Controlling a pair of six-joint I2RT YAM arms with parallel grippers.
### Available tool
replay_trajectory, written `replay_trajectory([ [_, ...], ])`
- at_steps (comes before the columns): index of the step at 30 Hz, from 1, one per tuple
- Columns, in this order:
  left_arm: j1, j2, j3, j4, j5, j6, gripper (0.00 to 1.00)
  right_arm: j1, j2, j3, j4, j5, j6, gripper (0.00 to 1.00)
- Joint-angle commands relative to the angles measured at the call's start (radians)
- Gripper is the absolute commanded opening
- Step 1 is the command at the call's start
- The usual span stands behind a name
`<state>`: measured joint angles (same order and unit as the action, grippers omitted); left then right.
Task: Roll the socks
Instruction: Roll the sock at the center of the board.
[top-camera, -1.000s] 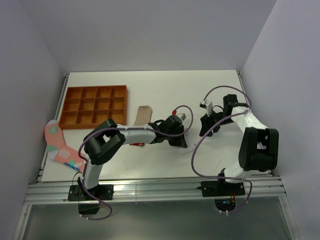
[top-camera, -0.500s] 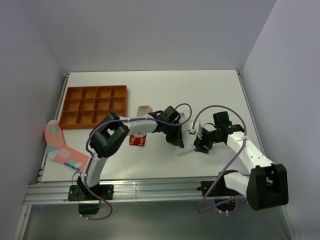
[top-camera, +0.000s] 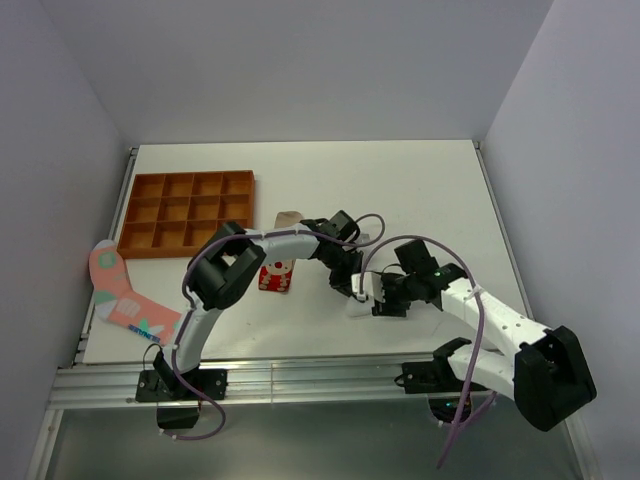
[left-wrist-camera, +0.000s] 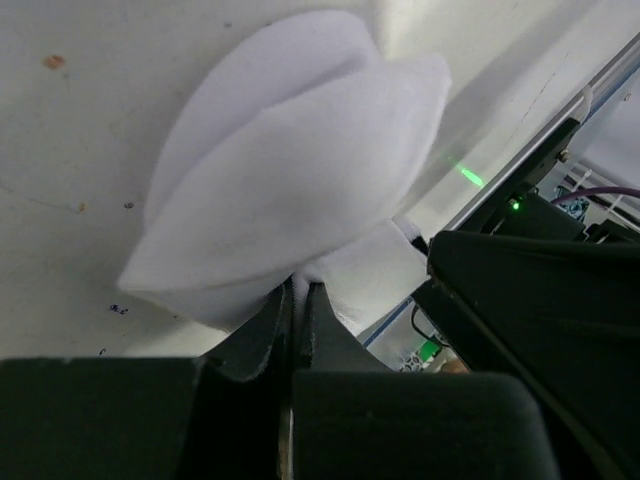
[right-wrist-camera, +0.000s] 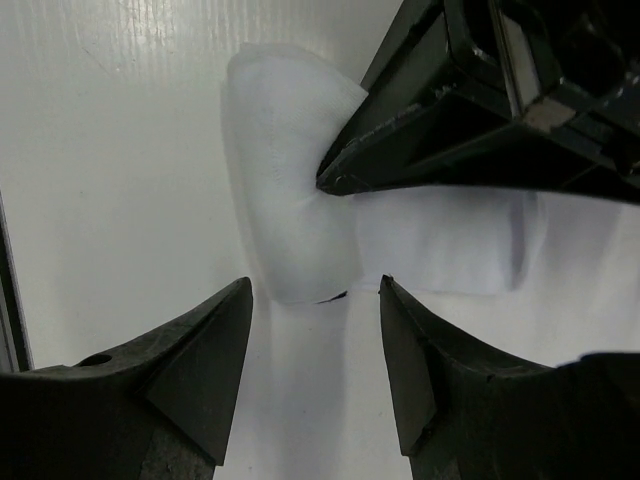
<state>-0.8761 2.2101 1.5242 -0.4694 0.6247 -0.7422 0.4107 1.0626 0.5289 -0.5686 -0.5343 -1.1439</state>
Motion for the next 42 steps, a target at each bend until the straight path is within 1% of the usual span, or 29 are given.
replay_trajectory([
  [1,-0.012,0.112,-0.064,-0.201,-0.154,0.101,0.0,0.056,-0.024,-0.012,0.068,0.071,-0.004,0.61],
  [11,-0.004,0.122,-0.047,-0.207,-0.145,0.102,0.0,0.184,-0.01,-0.02,0.078,0.128,0.032,0.59],
  [16,0.002,0.12,-0.052,-0.21,-0.152,0.106,0.0,0.215,-0.001,-0.026,0.072,0.143,0.044,0.59],
  [21,0.005,0.122,-0.059,-0.198,-0.148,0.099,0.01,0.252,0.01,-0.033,0.085,0.151,0.07,0.56],
  [26,0.008,0.123,-0.053,-0.19,-0.141,0.087,0.0,0.286,0.033,-0.053,0.114,0.171,0.102,0.48],
  [30,0.009,0.117,-0.058,-0.176,-0.134,0.078,0.0,0.286,0.04,-0.056,0.13,0.184,0.122,0.43],
  [31,0.009,0.117,-0.062,-0.167,-0.129,0.075,0.0,0.286,0.04,-0.058,0.148,0.192,0.127,0.36],
  [32,0.011,0.106,-0.067,-0.16,-0.125,0.063,0.01,0.287,0.042,-0.061,0.153,0.201,0.13,0.34],
  [33,0.011,0.099,-0.082,-0.15,-0.123,0.053,0.02,0.286,0.046,-0.061,0.153,0.207,0.13,0.31],
  [34,0.012,0.077,-0.091,-0.121,-0.134,0.041,0.03,0.284,0.053,-0.058,0.147,0.206,0.131,0.26],
  [37,0.025,0.008,-0.156,-0.027,-0.147,-0.029,0.15,0.266,0.056,-0.05,0.136,0.166,0.131,0.21],
  [40,0.038,-0.064,-0.209,0.04,-0.174,-0.092,0.21,0.241,0.057,-0.053,0.151,0.143,0.134,0.2],
  [42,0.046,-0.096,-0.24,0.097,-0.201,-0.132,0.23,0.234,0.062,-0.056,0.153,0.129,0.136,0.2],
])
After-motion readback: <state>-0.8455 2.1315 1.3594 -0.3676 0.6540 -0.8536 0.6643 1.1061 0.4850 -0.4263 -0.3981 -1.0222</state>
